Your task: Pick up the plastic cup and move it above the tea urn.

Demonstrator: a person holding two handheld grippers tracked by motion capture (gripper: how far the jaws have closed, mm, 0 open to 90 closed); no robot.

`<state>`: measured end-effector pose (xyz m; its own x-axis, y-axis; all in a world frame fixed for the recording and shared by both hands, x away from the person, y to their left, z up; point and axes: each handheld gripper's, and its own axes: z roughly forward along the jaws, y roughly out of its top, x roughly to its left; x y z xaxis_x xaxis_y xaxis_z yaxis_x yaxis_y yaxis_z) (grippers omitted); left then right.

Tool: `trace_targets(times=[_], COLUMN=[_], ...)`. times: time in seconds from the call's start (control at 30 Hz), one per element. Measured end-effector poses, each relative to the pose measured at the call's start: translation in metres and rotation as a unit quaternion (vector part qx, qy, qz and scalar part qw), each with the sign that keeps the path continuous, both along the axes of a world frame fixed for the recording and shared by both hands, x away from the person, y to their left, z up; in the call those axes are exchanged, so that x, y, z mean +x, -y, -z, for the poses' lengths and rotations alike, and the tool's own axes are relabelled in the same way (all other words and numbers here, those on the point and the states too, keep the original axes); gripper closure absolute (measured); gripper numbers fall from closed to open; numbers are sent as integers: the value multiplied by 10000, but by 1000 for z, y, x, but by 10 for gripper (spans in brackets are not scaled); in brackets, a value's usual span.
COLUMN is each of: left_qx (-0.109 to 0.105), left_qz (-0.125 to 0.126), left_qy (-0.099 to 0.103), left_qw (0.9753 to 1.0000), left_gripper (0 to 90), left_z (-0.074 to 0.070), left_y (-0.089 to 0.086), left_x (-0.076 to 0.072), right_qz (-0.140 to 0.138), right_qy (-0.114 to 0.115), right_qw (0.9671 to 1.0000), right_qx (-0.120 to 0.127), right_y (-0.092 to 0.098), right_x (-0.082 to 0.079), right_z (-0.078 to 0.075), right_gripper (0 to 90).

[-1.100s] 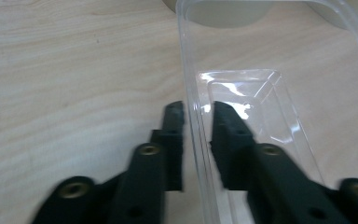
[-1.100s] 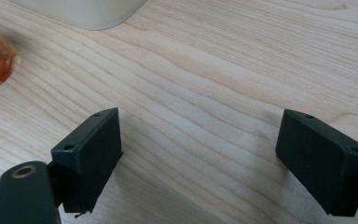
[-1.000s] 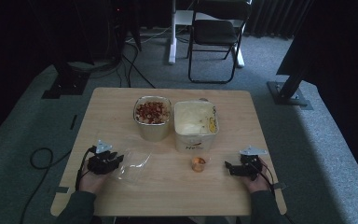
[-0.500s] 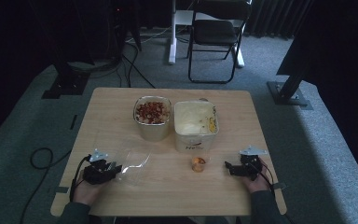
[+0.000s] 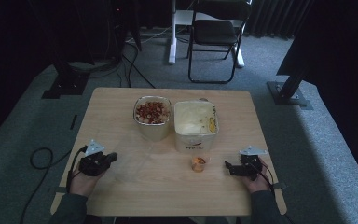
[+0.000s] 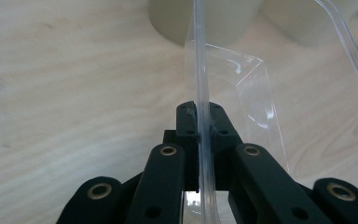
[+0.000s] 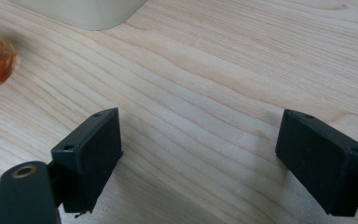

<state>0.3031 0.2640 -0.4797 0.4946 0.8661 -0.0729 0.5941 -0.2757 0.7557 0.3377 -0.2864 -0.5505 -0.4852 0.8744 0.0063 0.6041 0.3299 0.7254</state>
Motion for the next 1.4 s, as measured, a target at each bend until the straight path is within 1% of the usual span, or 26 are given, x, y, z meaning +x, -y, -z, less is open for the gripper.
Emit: trace_targets(times=[0.07, 0.13, 0.33, 0.47, 0.6, 0.7, 0.73, 1.0, 1.1, 1.2, 1.4], left_qx=[-144, -233, -330, -388, -486, -578, -584, -533, -516, -568, -626], left_qz=[-32, -54, -78, -98, -67, 1, 65, 574, 726, 847, 1065], left_qy=[97, 228, 557, 778, 944, 996, 1004, 1061, 1063, 1086, 1056], left_qw=[9998, 9995, 9979, 9962, 9943, 9933, 9932, 9913, 9903, 9888, 9867], left_gripper=[865, 864, 863, 863, 863, 863, 863, 862, 861, 860, 860], left_z=[-7, -15, -43, -60, -72, -80, -83, -101, -106, -110, -118], left_y=[-6, -11, -16, -14, -6, 4, 9, 56, 73, 87, 114], left_x=[0, 1, 7, 14, 25, 38, 41, 71, 81, 88, 103], right_qz=[0, -2, 0, -2, 1, 2, 5, 0, 0, 1, 0], right_qy=[1, 1, 0, -4, -5, -5, -6, 3, 4, 3, 4], right_qw=[10000, 10000, 10000, 10000, 10000, 10000, 10000, 10000, 10000, 10000, 10000], right_qx=[0, -2, 1, -6, -3, -3, 1, -4, -5, -3, -7], right_y=[0, 0, 0, 0, 0, 0, 0, 0, 0, 0, 0], right_x=[0, 0, 0, 0, 0, 0, 0, 0, 0, 0, 0], right_z=[0, 0, 0, 0, 0, 0, 0, 0, 0, 0, 0], right_gripper=[138, 138, 138, 138, 138, 138, 138, 138, 138, 138, 138])
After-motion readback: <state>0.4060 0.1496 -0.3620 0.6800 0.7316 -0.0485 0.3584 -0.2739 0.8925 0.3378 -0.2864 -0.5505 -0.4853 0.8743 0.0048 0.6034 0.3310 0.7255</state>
